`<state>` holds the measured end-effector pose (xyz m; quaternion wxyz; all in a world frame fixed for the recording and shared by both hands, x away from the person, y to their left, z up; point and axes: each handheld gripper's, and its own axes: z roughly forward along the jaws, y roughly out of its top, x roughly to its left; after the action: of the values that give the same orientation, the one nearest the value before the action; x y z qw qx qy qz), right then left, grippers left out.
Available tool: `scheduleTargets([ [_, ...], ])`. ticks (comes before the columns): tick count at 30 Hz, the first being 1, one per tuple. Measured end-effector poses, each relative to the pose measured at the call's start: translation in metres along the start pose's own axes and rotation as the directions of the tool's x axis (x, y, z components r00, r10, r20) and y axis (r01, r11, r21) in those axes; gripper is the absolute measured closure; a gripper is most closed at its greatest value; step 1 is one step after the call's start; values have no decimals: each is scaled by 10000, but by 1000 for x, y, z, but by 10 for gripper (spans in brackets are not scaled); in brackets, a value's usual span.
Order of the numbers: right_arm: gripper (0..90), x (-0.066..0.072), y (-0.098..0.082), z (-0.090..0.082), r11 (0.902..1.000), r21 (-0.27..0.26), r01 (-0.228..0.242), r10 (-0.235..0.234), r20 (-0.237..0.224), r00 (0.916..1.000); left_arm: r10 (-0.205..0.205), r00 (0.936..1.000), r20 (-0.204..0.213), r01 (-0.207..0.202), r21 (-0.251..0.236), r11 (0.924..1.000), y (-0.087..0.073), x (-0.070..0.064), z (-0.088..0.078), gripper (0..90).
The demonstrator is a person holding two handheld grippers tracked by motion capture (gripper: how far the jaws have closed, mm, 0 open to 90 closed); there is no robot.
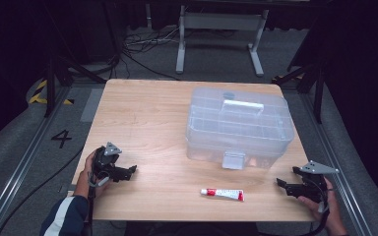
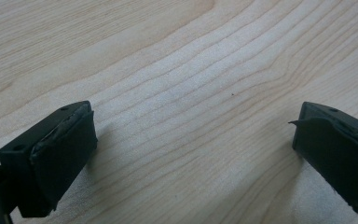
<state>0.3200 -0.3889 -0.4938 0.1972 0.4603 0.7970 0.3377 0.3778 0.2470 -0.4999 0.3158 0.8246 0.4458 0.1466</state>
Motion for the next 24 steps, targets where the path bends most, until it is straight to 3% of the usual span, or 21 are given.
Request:
scheduleTargets([
  [24,173,0,0,0,10000,17,-60,60,-80,9999,65,9999,125,-65,3,10000,-2,0,-2,3],
])
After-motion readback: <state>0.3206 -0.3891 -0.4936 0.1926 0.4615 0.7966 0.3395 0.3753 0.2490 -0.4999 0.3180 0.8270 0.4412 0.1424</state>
